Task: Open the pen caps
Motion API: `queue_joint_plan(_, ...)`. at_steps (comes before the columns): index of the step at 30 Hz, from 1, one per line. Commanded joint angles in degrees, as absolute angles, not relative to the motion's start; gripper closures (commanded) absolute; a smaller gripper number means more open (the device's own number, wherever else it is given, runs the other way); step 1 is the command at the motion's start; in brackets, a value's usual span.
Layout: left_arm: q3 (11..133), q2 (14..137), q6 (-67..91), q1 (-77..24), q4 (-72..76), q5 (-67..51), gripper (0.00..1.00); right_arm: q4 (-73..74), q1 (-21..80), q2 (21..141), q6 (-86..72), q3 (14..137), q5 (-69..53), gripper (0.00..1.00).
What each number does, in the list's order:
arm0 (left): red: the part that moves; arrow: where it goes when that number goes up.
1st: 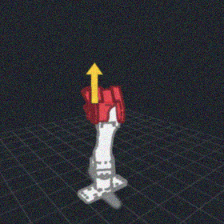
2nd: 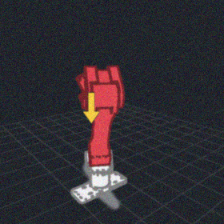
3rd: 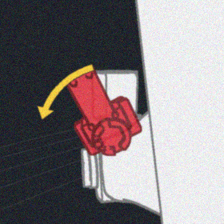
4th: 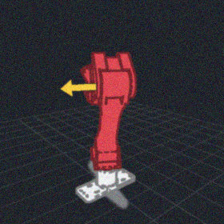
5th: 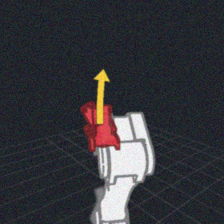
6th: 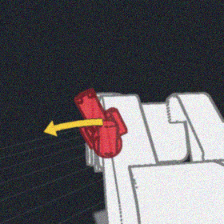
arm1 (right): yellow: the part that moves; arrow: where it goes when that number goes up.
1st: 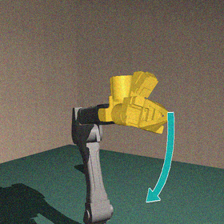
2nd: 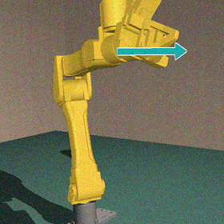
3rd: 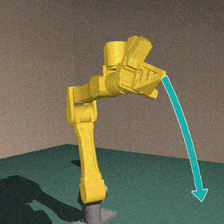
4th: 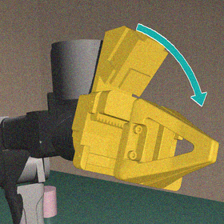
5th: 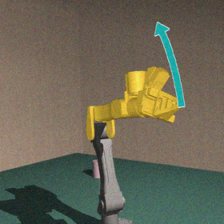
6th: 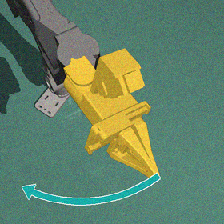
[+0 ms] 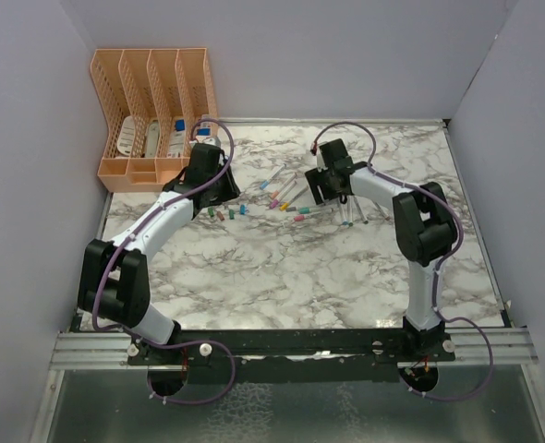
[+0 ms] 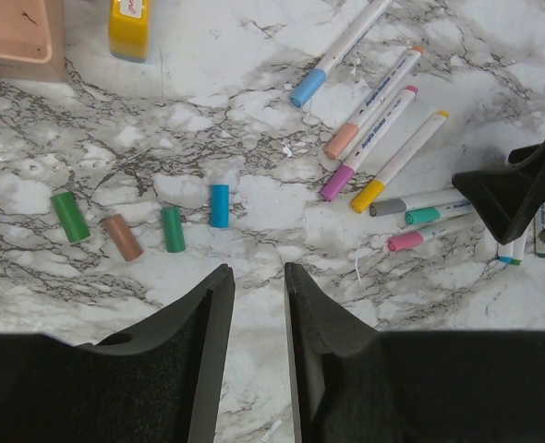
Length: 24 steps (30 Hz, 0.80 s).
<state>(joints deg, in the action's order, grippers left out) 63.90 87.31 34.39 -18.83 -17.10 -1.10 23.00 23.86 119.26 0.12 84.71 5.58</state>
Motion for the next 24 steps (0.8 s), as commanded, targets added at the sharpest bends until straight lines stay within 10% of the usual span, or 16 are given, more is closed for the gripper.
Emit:
queue_joint_plan(1,62.8,84.9,35.1,-18.9,-15.5,-2.4,0.68,27.5,25.4,116.4,0.0,80.7,9.6,0.31)
queue_joint_plan(24,60.1,83.3,35.1,-18.8,-14.5,-2.9,0.68,32.2,37.4,108.2,-5.9,71.4,7.0,0.31)
